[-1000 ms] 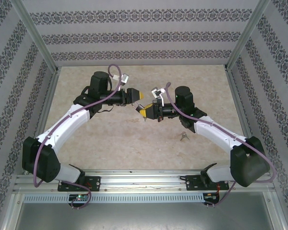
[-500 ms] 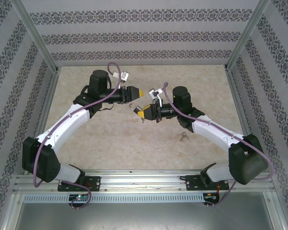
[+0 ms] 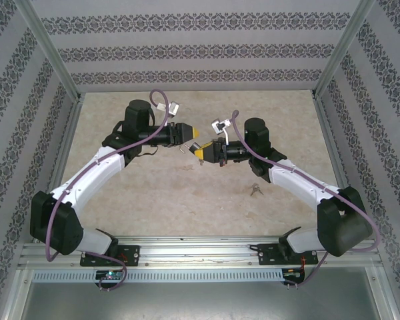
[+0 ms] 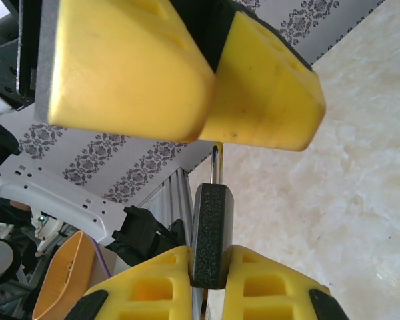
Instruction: Unlock with the key
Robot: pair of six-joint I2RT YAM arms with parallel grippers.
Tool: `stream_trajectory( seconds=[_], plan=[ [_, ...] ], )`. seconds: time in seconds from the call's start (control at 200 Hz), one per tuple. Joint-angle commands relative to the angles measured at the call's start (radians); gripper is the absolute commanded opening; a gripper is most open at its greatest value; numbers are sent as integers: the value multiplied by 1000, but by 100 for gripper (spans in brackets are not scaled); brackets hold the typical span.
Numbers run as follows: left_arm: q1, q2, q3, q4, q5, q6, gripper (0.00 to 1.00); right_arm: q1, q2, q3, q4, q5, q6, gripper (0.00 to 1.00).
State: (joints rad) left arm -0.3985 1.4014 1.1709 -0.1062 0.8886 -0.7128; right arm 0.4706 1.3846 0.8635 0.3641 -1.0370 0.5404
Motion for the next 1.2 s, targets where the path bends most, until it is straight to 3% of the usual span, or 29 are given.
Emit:
stream_trajectory(
  seconds=[0.0,0.205,0.35,0.665,0.949,1.194],
  plan=[
    [-8,-47,-15,-55,-30,30,49,-15,-16,-4,76,39,0,4],
    [73,-159,-105,-26,-255,-42,56,0,29,-26,85,77,27,4],
    [107,-260,-191,17,-339,-87,57,18,106,-9,89,133,61,4],
    [110,-344,-279,28,-364,-143,60,99,416,174,98,228,192,4],
    [109,-354,-305,56,-359,-167,61,146,711,436,123,209,371,5],
    [110,-373,-321,61,-360,-173,62,150,858,587,70,217,501,8]
  ],
)
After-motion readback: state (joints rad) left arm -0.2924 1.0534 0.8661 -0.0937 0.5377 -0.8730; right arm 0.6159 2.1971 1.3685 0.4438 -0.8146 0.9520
